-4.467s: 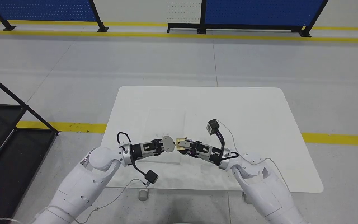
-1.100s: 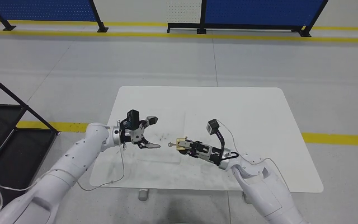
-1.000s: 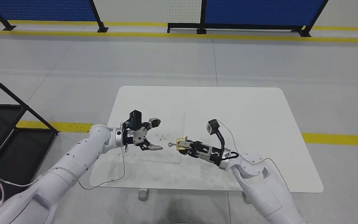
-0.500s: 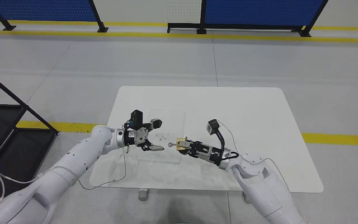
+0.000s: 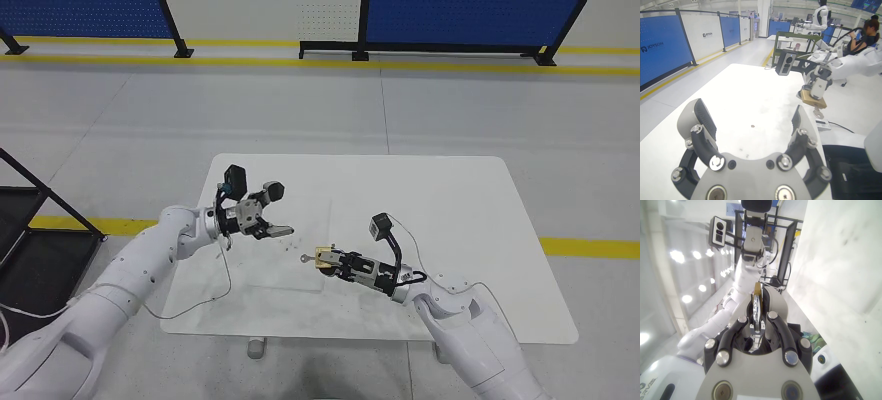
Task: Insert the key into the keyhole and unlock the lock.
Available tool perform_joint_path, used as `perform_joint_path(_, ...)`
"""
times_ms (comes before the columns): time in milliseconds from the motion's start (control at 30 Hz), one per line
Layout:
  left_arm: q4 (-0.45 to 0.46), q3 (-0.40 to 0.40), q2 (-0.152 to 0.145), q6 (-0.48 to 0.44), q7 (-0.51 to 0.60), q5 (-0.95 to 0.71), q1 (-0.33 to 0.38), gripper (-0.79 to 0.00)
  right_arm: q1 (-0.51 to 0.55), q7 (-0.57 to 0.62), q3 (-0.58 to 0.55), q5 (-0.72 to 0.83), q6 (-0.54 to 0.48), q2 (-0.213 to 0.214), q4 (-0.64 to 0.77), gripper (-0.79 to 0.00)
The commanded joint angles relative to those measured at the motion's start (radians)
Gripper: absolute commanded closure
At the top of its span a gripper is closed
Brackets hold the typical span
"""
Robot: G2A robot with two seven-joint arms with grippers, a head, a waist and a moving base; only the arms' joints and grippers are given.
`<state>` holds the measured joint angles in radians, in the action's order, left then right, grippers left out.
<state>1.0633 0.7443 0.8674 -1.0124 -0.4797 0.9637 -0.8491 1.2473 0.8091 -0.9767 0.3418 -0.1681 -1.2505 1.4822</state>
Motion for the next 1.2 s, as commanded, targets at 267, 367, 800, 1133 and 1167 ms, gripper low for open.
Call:
perform_joint_path(267,-0.053,-0.103,0.017,0.000,0.398,-0.461,0.098,-0.785,0.000,0.000,0.000,0.000,0.000,0.000,0.000,0.000)
perform_joint_path(367,-0.063,-0.132,0.014,0.000,0.594,-0.667,0.126,-0.785,0.000,0.000,0.000,0.000,0.000,0.000,0.000,0.000)
perform_joint_path(800,-0.138,-0.187,0.006,0.040,1.320,-1.464,0.168,-0.785,0.000,0.000,0.000,0.000,0.000,0.000,0.000,0.000)
perform_joint_path(1133,-0.100,-0.194,-0.007,0.219,1.506,-1.721,0.137,-0.785,0.000,0.000,0.000,0.000,0.000,0.000,0.000,0.000)
perform_joint_path(1167,-0.099,-0.194,-0.009,0.227,1.515,-1.717,0.135,-0.785,0.000,0.000,0.000,0.000,0.000,0.000,0.000,0.000)
